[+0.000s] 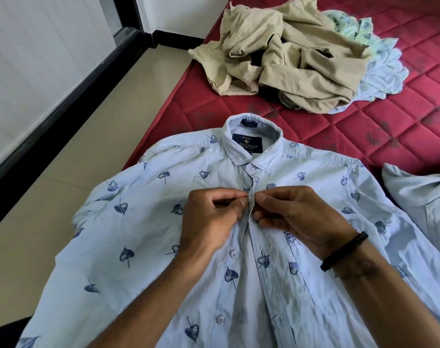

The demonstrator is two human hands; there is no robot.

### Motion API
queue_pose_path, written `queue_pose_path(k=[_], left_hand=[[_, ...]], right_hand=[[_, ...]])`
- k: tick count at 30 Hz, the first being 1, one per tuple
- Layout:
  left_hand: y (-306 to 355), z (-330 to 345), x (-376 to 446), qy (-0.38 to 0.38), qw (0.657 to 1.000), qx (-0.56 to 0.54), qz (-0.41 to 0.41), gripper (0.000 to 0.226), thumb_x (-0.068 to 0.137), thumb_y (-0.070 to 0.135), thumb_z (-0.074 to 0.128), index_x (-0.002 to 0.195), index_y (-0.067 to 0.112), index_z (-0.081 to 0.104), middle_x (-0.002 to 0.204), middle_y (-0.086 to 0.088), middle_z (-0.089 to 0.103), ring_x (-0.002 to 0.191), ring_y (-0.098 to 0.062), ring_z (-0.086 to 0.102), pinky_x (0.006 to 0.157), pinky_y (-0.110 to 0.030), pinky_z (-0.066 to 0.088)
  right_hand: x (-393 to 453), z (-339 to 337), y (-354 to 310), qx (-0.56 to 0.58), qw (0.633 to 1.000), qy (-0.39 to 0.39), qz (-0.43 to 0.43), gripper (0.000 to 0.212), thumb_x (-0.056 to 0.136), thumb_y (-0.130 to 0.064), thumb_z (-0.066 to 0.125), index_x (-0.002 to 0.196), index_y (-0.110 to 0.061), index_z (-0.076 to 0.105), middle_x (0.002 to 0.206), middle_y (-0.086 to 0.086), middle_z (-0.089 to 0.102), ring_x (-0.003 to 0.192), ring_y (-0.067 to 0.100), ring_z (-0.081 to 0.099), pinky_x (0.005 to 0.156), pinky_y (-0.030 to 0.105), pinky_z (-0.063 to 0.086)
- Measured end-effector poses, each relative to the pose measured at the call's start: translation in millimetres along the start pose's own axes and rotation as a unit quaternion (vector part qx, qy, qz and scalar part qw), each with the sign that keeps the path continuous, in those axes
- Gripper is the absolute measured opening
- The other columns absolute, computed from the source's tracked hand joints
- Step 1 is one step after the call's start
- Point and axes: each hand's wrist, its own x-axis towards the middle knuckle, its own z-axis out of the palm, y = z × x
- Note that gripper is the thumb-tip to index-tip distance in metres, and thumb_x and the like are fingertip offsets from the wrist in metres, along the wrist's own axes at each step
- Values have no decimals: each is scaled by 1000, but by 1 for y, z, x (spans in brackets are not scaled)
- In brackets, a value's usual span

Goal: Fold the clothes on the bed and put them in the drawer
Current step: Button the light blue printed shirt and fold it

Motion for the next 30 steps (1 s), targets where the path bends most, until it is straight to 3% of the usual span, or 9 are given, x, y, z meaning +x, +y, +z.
queue_pose_path(k=[5,9,12,16,20,27,30], left_hand=[[-4,1,1,-14,1000,-5,-2,10,90,18,77,94,24,83,82,3,80,80,-15,77,87,-43,62],[-3,1,-1,-35,999,-13,5,23,86,49,77,88,26,83,81,0,79,84,-22,78,87,-48,62],[-4,2,-1,-11,999,-12,38,16,79,41,84,88,28,83,80,5,79,80,-15,78,84,-46,63],[-10,2,1,19,998,-10,56,2,84,31,83,83,31,81,76,5,78,74,-14,77,79,-48,64],[-6,2,-3,32,995,-4,98,12,88,21,82,82,30,78,76,6,78,73,-13,76,77,-48,64],[-3,0,-4,24,985,16,171,12,89,14,79,99,20,76,84,6,78,80,-8,75,78,-39,63],[-2,-1,2,-8,988,-6,156,15,90,14,78,101,23,73,84,1,78,82,-14,75,80,-47,61]], right_hand=[[0,11,8,-43,997,50,-32,6,89,-1,75,91,4,76,75,17,72,65,16,64,64,22,58],[1,16,10,-75,991,89,-65,11,84,-3,81,86,6,74,68,17,70,58,18,61,56,24,55],[1,18,10,-104,987,99,-77,8,82,2,80,83,4,73,68,21,71,56,19,62,56,26,55],[-1,14,7,-120,988,57,-78,9,81,-1,83,85,1,76,77,25,73,63,21,65,64,29,59],[-1,8,2,-80,995,24,-55,10,87,-4,79,92,4,76,82,25,75,69,22,69,70,29,63],[3,7,5,-55,997,29,-53,22,94,-16,73,95,5,75,81,21,73,67,19,69,65,26,61],[8,8,9,-68,995,31,-65,27,99,-18,67,91,7,71,74,13,65,62,14,60,58,21,52]])
